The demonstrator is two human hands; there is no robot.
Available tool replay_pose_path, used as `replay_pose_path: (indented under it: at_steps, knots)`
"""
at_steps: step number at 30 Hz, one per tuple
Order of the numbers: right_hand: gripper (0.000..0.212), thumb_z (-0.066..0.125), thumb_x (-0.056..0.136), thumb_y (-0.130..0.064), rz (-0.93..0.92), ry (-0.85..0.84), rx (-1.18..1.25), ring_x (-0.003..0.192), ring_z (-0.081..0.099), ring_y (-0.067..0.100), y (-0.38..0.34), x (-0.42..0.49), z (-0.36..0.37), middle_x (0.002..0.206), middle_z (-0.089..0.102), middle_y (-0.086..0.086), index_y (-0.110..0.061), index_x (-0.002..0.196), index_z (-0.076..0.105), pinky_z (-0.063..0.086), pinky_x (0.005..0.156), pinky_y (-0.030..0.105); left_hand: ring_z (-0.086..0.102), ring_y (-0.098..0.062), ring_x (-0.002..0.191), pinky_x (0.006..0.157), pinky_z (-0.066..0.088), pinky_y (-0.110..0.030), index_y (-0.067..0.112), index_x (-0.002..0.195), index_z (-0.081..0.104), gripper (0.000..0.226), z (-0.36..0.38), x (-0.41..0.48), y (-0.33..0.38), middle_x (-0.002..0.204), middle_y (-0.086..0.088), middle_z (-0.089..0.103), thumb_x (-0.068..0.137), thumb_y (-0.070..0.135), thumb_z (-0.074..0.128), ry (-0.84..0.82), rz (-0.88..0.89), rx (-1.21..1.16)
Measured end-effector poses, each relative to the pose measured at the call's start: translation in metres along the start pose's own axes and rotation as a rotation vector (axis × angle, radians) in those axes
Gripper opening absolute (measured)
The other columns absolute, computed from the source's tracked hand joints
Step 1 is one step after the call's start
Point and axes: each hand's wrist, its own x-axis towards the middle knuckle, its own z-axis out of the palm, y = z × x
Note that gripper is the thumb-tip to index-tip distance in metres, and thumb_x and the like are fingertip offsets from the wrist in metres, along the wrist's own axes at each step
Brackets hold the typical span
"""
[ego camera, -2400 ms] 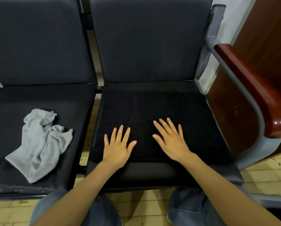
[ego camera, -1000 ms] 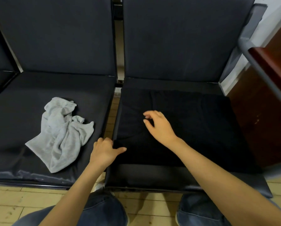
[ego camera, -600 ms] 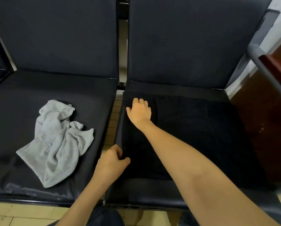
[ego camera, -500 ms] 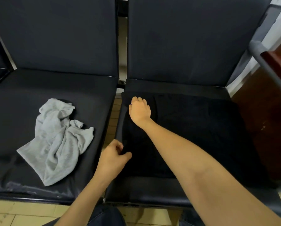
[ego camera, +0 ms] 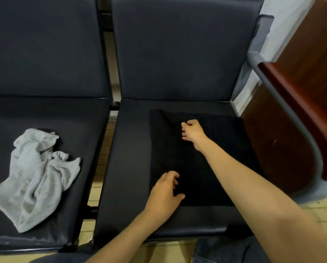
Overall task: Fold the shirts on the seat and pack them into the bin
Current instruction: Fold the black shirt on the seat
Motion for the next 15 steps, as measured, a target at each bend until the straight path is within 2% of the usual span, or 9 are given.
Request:
replay_pose_path:
  at_steps: [2,5,7,10,12,15]
  knots:
    - [0.045,0.052,0.097,-0.026,-0.105,-0.037,-0.131,0.104,0.055,0.022,0.002,-0.006,-0.002,0.117,0.052,0.006,-0.017,0.138,0.037,0.05,0.091,0.035,0.052,-0.005,0.091,0.082,0.049,-0.022,0.023,0.123,0.048,0.044,0.003,0.0,-0.001,0.108,0.009,0.049,0.084,0.02,0.069,0.026,0.004,0.035]
    - [0.05,0.06,0.092,-0.02,-0.297,-0.057,-0.351,0.114,0.049,0.023,0.003,-0.008,0.0,0.128,0.045,0.008,-0.022,0.138,0.038,0.042,0.09,0.029,0.055,-0.006,0.084,0.076,0.049,-0.023,0.021,0.111,0.054,0.025,0.001,-0.002,0.0,0.106,0.01,0.053,0.088,0.021,0.063,0.12,0.073,0.088]
    - [0.052,0.064,0.09,-0.019,-0.409,-0.022,-0.485,0.119,0.046,0.026,0.003,-0.002,0.004,0.132,0.041,0.011,-0.022,0.136,0.039,0.042,0.094,0.032,0.055,-0.005,0.075,0.071,0.048,-0.021,0.02,0.104,0.058,0.015,0.001,-0.003,0.002,0.099,0.012,0.055,0.089,0.023,0.062,0.162,0.136,0.097]
    - [0.058,0.065,0.089,-0.022,-0.445,0.04,-0.642,0.128,0.037,0.029,-0.006,0.007,0.01,0.137,0.041,0.012,-0.019,0.139,0.036,0.039,0.099,0.038,0.055,-0.006,0.072,0.067,0.048,-0.021,0.021,0.097,0.061,0.012,0.003,-0.005,0.005,0.09,0.014,0.054,0.088,0.026,0.065,0.169,0.166,0.018]
    - [0.051,0.062,0.091,-0.024,-0.456,0.068,-0.737,0.127,0.037,0.03,-0.01,0.014,0.013,0.135,0.044,0.012,-0.018,0.137,0.04,0.04,0.096,0.038,0.057,-0.009,0.075,0.07,0.05,-0.026,0.021,0.094,0.061,0.011,0.002,-0.005,0.005,0.09,0.011,0.057,0.086,0.025,0.068,0.142,0.155,-0.056]
    - [0.026,0.053,0.096,-0.024,-0.513,0.119,-0.79,0.114,0.05,0.03,-0.015,0.025,0.016,0.12,0.055,0.014,-0.01,0.118,0.058,0.043,0.085,0.035,0.058,-0.013,0.075,0.07,0.05,-0.029,0.018,0.088,0.062,0.01,-0.001,-0.003,0.002,0.086,0.006,0.059,0.084,0.021,0.071,0.151,0.137,-0.139]
